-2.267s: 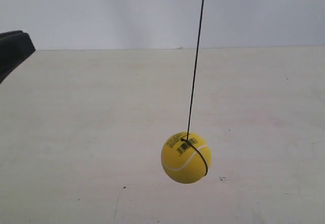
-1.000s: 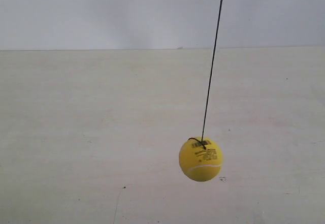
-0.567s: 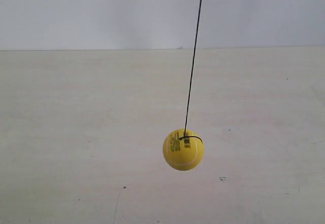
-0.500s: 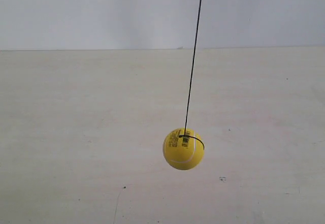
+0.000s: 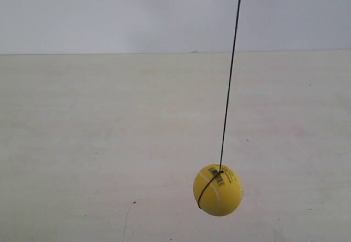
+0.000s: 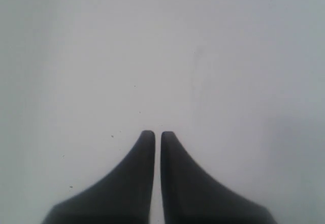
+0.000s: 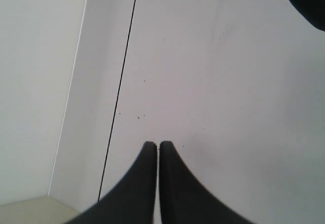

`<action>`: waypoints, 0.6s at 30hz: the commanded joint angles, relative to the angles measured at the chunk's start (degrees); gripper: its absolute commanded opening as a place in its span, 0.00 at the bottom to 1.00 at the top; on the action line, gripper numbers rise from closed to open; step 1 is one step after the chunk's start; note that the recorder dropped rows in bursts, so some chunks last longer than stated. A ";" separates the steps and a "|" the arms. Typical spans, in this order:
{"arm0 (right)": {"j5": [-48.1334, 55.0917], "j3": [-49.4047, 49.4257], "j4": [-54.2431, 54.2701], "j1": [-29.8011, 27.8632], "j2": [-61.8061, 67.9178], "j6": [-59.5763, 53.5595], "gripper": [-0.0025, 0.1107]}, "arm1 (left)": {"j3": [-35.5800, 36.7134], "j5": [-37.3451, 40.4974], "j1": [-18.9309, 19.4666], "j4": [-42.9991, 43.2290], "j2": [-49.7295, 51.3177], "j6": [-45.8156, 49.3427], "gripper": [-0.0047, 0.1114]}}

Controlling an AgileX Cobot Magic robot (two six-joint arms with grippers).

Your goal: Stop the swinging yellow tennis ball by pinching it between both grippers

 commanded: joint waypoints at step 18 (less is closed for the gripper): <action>-0.31 -0.36 -0.10 0.02 -0.32 0.46 0.02 | 3.46 2.92 0.20 -29.01 -0.32 -0.54 0.08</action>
